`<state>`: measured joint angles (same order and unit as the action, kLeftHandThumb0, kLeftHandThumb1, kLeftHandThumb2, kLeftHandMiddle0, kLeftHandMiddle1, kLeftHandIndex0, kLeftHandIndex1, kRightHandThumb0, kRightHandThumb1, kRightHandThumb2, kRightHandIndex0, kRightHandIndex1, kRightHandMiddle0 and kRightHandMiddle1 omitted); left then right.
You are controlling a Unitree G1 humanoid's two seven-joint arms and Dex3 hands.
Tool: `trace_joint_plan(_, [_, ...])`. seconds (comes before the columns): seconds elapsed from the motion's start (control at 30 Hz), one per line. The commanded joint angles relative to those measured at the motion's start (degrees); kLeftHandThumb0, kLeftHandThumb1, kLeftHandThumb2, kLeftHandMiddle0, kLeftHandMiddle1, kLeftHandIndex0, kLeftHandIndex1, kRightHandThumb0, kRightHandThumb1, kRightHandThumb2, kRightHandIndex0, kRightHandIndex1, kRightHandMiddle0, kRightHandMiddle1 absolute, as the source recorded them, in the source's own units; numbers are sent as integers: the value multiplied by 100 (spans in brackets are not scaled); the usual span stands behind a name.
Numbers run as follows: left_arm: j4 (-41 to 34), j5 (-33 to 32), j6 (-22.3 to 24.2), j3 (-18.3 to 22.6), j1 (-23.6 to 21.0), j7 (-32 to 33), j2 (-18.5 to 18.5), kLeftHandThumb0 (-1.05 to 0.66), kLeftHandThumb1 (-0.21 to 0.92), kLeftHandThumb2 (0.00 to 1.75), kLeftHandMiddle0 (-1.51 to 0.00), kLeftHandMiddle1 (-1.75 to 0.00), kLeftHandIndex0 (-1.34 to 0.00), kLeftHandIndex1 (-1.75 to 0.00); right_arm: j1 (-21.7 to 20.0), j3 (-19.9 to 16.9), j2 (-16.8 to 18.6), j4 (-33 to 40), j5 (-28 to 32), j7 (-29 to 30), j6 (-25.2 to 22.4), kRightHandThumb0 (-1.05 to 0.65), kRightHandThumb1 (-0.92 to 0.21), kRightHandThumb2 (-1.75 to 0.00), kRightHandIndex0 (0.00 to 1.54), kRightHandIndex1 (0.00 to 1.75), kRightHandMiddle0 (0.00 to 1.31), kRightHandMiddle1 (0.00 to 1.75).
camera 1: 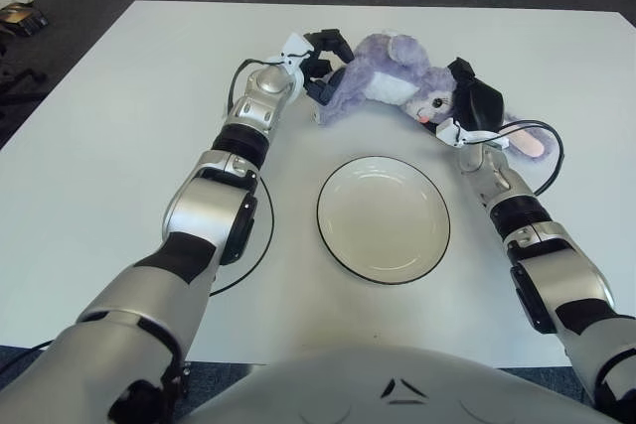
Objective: Put the doll into the plate.
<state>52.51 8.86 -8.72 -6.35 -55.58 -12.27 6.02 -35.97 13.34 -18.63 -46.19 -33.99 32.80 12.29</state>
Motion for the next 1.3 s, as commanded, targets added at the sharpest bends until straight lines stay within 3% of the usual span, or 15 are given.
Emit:
trace_joint_plan(0.0, [-76,313,-548,-122,152,460,169,0,12,142,-91,-138,-55,-174,78,-15,89,-96,148,-194,-43,54,-16,-151,74,175,94,175])
trace_joint_plan(0.1, [-41,406,-786,-144,191,607,214,0,15,138,-90,-134,-54,-175,81,-26,100,-72,179,-242,-71,54,-14,-153,75,175,96,175])
trace_joint_plan(0.23, [308,744,-1674,-233,281,1152,488,0,22,132,-82,-142,-47,-175,161,-108,138,200,381,-604,-236,55,-13,-154,76,175,99,175])
trace_joint_plan(0.4, [640,876,-2122,-266,224,1462,537,-1,30,124,-76,-144,-41,-175,243,-158,141,503,526,-964,-452,55,-13,-155,77,175,101,175])
trace_joint_plan(0.63, [894,998,-2574,-292,195,1965,570,-1,45,105,-67,-141,-34,-175,369,-247,114,1025,694,-1559,-916,55,-13,-154,76,175,102,175])
trace_joint_plan(0.8, [965,1269,-2826,-397,231,2463,672,-1,54,95,-50,-142,-40,-175,484,-328,35,1484,784,-1965,-1190,54,-14,-153,76,175,103,175])
trace_joint_plan(1.1, [1015,1962,-3283,-700,379,3536,1030,-1,57,94,-35,-151,-45,-175,567,-396,-149,2186,847,-2850,-1877,54,-14,-152,75,175,100,175])
trace_joint_plan(1.23, [1000,2431,-3563,-914,434,4337,1226,-1,59,98,-31,-169,-34,-175,566,-460,-215,2483,954,-3303,-2262,54,-14,-153,75,175,99,175])
trace_joint_plan(1.27, [1007,2534,-3630,-963,437,4518,1264,-15,57,99,-21,-163,-37,-174,563,-476,-226,2548,974,-3406,-2352,54,-14,-153,75,175,99,175])
